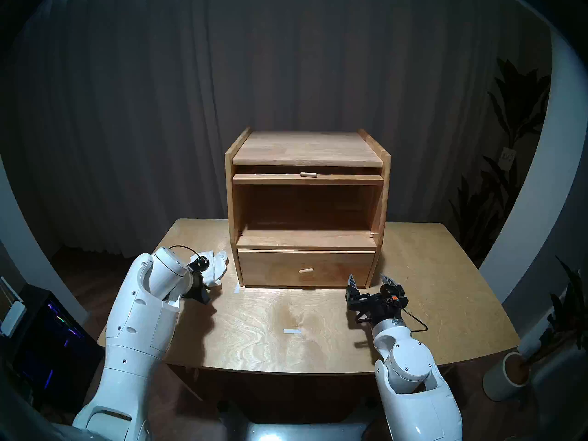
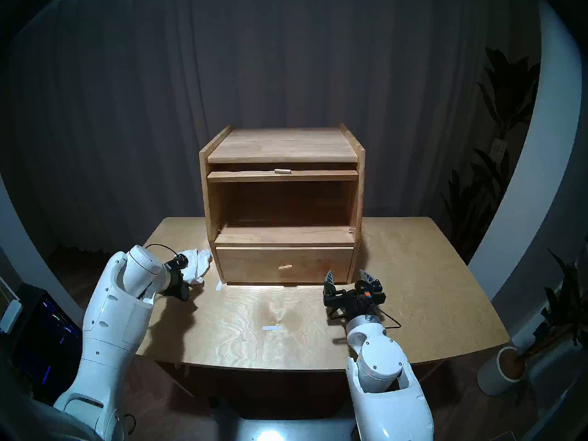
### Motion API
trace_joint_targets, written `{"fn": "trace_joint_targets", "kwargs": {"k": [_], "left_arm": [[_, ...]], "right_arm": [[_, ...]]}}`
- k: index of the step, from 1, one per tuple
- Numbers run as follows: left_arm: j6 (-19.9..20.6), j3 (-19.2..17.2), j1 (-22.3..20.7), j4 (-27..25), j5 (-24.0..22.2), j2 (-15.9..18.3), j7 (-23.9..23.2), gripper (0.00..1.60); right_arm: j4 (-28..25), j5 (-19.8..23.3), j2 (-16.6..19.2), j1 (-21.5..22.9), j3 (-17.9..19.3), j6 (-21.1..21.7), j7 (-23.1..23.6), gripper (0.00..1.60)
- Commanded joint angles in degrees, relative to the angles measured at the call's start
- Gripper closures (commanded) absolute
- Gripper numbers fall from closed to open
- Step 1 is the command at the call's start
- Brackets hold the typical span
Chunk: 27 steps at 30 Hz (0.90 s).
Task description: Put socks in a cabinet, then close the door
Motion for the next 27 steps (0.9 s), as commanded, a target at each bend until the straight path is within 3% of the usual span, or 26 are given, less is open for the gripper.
{"fn": "trace_joint_targets", "kwargs": {"k": [1,13,27], "left_arm": [[2.1,-3.0,4.6,-3.2,-8.5,-6.5,-0.4,1.60],[0.5,-14.9,4.1,-13.7,-18.4,-13.0,2.9,1.60],[-6.2,-17.8,4.9,-23.0,-26.1,-17.4,3.5,1.60]], "right_arm": [[-1.0,0.0,0.0,0.4,0.0,-0.3,0.0,0.00],[-0.4,0.0,0.0,0.6,0.0,-0.3,0.0,0.00],[0.1,0.0,0.0,0.8,0.0,-0.3,0.0,0.00]]}}
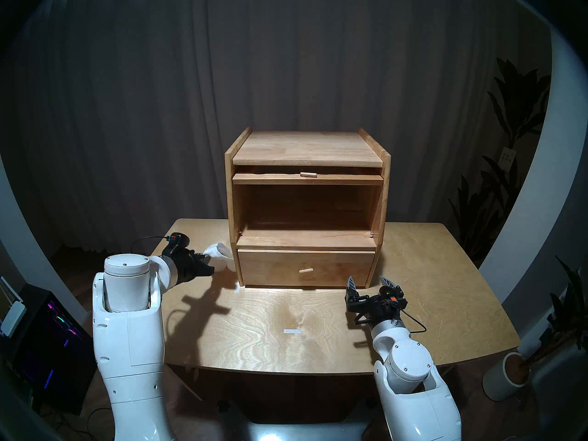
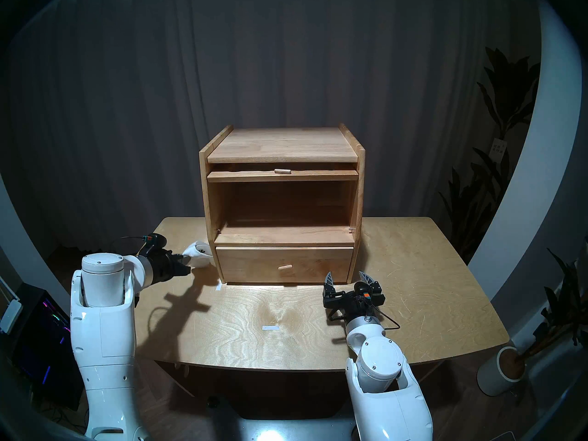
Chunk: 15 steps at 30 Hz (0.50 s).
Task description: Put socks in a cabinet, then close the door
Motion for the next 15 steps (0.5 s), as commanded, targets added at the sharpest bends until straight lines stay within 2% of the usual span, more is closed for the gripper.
{"fn": "trace_joint_targets", "kwargs": {"k": [1,9,15], "left_arm": [[-3.7,-0.7,0.5,-6.6,-5.1,-3.2,-1.1,1.60],[-6.0,-3.0,4.1,-12.6,-12.5,-3.6,-3.0,1.60],[-7.2,0.6,7.5,-17.0,-14.8,-3.5,-1.9,1.60]], "right_arm": [[-1.0,0.0,0.0,0.6,0.0,-0.3,0.0,0.00],[-0.8,0.0,0.0,0.7,0.0,-0.3,0.0,0.00],[-0.7,0.0,0.0,0.8,0.0,-0.4,0.0,0.00]]}}
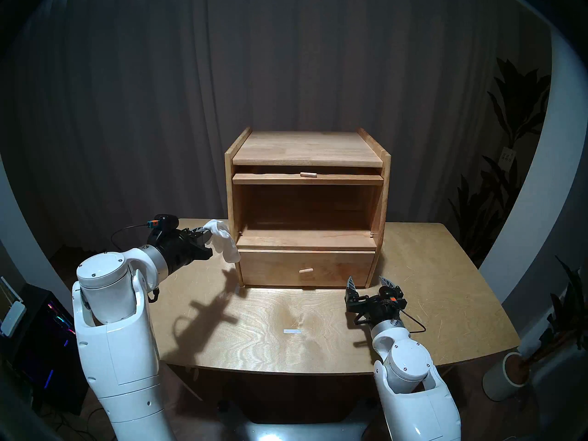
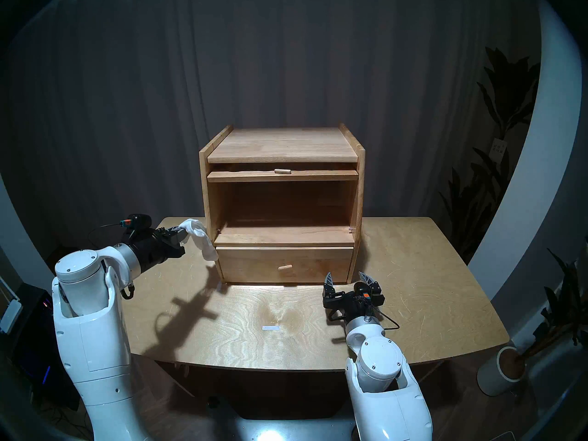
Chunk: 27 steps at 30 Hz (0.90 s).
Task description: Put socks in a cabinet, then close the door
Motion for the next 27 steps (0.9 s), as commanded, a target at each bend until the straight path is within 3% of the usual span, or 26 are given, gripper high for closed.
{"fn": "trace_joint_targets", "kwargs": {"k": [1,15,27], "left_arm": [[-2.1,4.3,3.9,-6.9,-3.1,-0.3,1.0,1.60],[-6.7,18.1,6.5,-12.9,-2.4,0.0,10.0,1.60],[-9.0,26.7,2.9,-8.3,1.0,0.9,22.8,1.60]], "right_arm": [[-1.1,0.0,0.0,0.6,0.0,-0.4,0.0,0.00],[-0.9,0.0,0.0,0.7,0.0,-0.4,0.0,0.00],[-0.7,0.0,0.0,0.8,0.0,-0.3,0.0,0.00]]}}
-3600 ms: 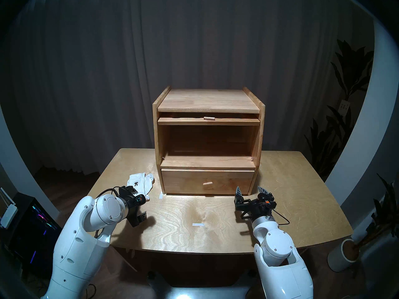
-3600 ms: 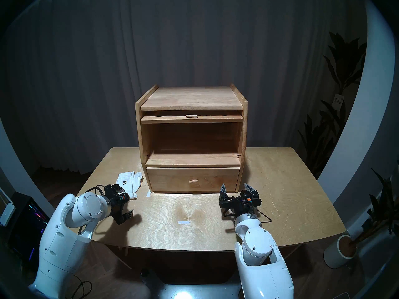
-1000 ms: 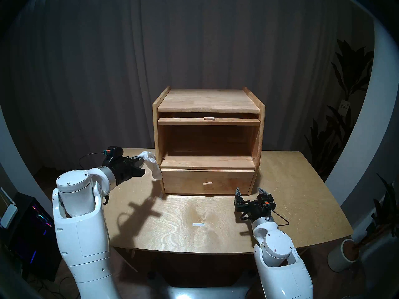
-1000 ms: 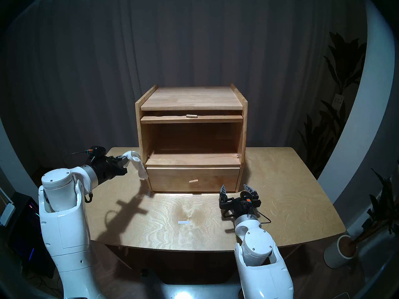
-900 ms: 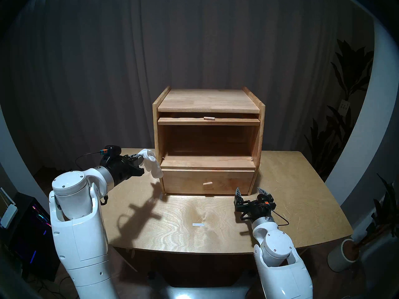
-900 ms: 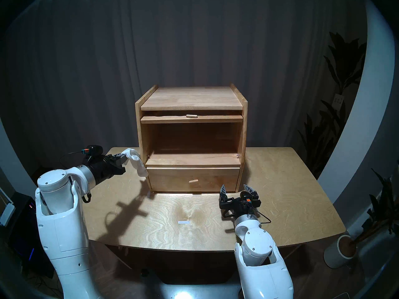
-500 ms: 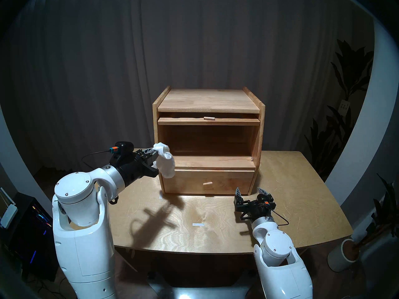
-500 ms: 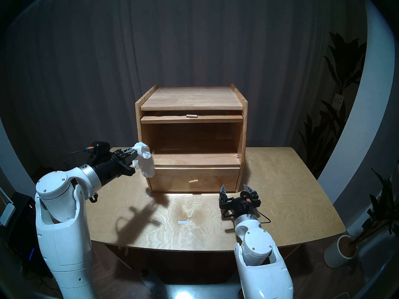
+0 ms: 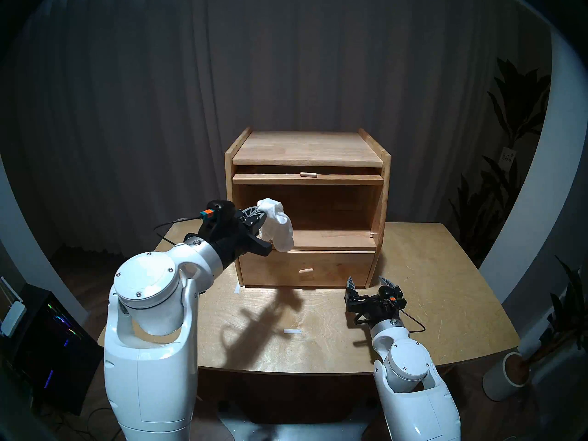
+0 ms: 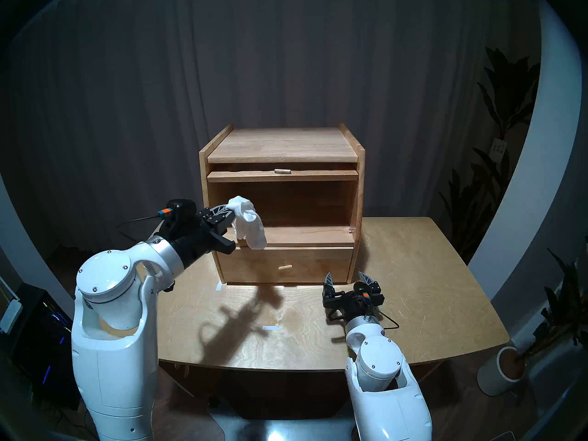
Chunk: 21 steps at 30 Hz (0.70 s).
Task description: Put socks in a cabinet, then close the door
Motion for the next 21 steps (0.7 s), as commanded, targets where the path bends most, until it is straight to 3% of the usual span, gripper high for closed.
{"fn": "trace_joint_targets", "kwargs": {"k": [1,21], "left_arm": [[-2.0,4.4,-4.1,2.4,2.1,0.6,6.9,1.60],[-3.9,13.2,-14.6,19.0,7.2,-0.2,26.9,1.60]], "right_arm": [[-1.0,0.0,0.0,0.5,0.0,-0.3,0.0,0.00],[-0.9,0.0,0.0,0.7,0.0,-0.4,0.0,0.00]]}}
